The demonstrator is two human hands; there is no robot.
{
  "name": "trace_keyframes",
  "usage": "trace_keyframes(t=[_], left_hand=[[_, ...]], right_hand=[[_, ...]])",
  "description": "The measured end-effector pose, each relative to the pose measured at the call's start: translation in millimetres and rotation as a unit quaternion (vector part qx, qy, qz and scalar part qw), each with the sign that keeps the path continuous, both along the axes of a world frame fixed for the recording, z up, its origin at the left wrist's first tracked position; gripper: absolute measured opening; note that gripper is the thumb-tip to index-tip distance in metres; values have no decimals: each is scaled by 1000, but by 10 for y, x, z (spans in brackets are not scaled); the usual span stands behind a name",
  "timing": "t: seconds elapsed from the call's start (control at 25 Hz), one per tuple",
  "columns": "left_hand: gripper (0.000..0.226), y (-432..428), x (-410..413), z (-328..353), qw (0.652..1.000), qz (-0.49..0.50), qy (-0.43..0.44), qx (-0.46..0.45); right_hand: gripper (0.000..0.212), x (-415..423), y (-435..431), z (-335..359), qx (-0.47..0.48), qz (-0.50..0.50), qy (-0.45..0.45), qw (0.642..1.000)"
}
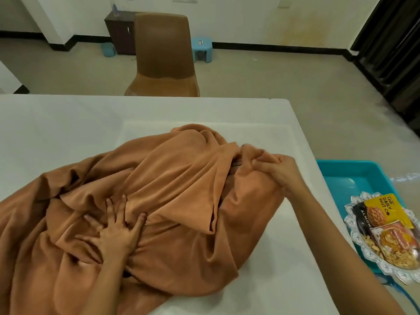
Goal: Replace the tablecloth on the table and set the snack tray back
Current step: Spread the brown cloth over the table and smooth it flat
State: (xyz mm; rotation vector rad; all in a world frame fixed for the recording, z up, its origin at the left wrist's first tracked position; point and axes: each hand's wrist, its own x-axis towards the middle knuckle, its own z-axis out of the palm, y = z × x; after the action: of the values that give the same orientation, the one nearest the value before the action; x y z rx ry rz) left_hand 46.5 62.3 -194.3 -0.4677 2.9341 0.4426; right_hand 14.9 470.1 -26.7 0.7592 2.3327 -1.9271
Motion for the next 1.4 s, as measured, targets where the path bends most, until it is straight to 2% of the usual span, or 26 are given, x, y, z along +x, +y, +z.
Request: trace_keyframes(t=[0.04, 0.12, 0.16, 0.2, 0.24, 0.28, 0.32, 0.36, 0.4, 0.44, 0.48, 0.56, 0.6, 0.68, 0.8, 0.88, 1.0, 1.08, 1.16, 1.24, 1.28, 1.36, 1.4], left_hand=[[81, -105, 2, -17, 1000, 17, -13, 4], [84, -316, 3, -30, 997, 63, -40, 3], [85, -399, -12, -24, 996, 79, -49, 6], [85, -430, -38, 23, 994, 94, -60, 17], [81, -413, -75, 78, 990, 116, -74, 36], [76, -344, -137, 138, 984, 143, -89, 59], [72, -223, -191, 253, 975, 178, -99, 84], [67, -60, -237, 389, 967, 213, -96, 103], [63, 111, -276, 491, 963, 233, -68, 112], [61, 270, -289, 583, 966, 233, -21, 113], [61, 416, -290, 639, 973, 200, 46, 109], [65, 700, -246, 674, 980, 56, 157, 105], [70, 826, -230, 646, 982, -33, 161, 93], [78, 989, -247, 519, 980, -158, 103, 56], [72, 1025, -333, 296, 981, -183, 34, -47], [61, 945, -407, 255, 981, -166, 33, -91], [51, 788, -578, 365, 979, -144, 49, -132], [48, 596, -722, 476, 983, -112, 56, -133], [47, 288, -893, 567, 991, -38, 41, -121], [49, -5, -1002, 722, 994, 57, 11, -91], [50, -115, -1044, 776, 994, 90, -12, -65], [59, -171, -1086, 896, 989, 140, -53, 20], [67, -164, -1111, 909, 985, 151, -60, 62]], right_hand=[[23, 22, 196, 73, -6, -72, 34, 997], [23, 102, 662, 164, -10, -230, 118, 966], [27, 152, 891, 141, 31, -258, 126, 957], [28, 215, 1113, 73, 109, -239, 83, 961], [29, 269, 1263, -16, 182, -170, -19, 968], [32, 340, 1344, -99, 224, -66, -166, 958], [36, 407, 1376, -184, 259, 28, -306, 916], [43, 450, 1369, -251, 318, 85, -385, 862], [46, 420, 1311, -297, 387, 90, -395, 828], [45, 347, 1187, -361, 450, 56, -336, 825], [45, 252, 987, -421, 470, 35, -249, 846], [54, 72, 480, -598, 402, 111, -101, 903], [60, 26, 213, -711, 365, 188, -68, 909], [61, 44, -160, -985, 355, 301, -56, 883], [45, 212, -278, -1247, 428, 317, -36, 846], [27, 258, -232, -1202, 414, 319, -21, 852], [16, 269, -59, -1040, 402, 266, -3, 876], [16, 294, 100, -856, 412, 168, 20, 896], [15, 369, 443, -729, 417, 22, 10, 909], [16, 474, 945, -683, 421, -112, -42, 899], [21, 522, 1170, -699, 411, -145, -86, 896], [30, 557, 1348, -773, 410, -153, -214, 873], [33, 521, 1280, -817, 439, -144, -231, 856]])
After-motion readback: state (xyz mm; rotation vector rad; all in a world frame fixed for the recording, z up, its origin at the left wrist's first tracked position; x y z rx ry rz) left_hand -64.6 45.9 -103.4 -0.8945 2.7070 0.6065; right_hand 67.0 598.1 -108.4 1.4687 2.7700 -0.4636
